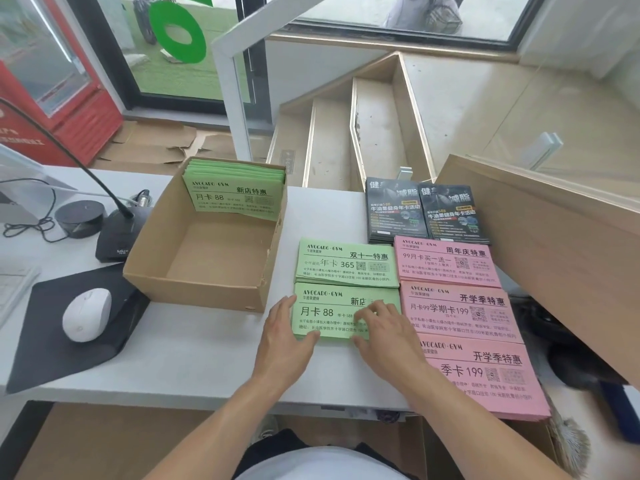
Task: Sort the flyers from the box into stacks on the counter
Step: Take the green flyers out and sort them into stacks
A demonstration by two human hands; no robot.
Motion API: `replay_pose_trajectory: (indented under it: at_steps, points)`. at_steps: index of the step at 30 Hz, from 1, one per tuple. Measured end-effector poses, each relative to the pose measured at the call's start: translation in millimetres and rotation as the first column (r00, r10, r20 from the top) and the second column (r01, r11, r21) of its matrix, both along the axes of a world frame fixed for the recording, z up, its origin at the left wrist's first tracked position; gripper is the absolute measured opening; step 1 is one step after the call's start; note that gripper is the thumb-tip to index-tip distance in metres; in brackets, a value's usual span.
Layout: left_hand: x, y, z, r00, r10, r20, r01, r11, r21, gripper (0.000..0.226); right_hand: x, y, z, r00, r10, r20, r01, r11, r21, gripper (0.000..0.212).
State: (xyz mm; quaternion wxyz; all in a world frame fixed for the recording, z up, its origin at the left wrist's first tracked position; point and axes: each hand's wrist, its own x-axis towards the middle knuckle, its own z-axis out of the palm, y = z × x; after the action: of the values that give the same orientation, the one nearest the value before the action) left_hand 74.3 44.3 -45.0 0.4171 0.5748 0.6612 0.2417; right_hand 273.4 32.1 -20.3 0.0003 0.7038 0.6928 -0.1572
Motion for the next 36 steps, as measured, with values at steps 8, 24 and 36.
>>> replay_pose_trajectory:
  at_steps: [8, 24, 36]
  points:
    - [-33, 23, 83, 0.949, 0.043, 0.314, -0.153, 0.93, 0.334, 0.021, -20, 33, 29, 0.998, 0.03, 0.053, -0.025, 0.996, -0.084, 0.046]
    - [-162, 192, 74, 0.964, 0.152, 0.22, -0.177, 0.979, 0.098, 0.055, -160, 193, 65, 0.973, 0.163, -0.163, -0.116, 0.958, 0.263, 0.053]
    - [-164, 256, 39, 0.952, 0.161, 0.26, -0.132, 0.983, -0.128, 0.082, -194, 285, 45, 0.959, 0.217, 0.18, -0.249, 0.953, 0.176, 0.07]
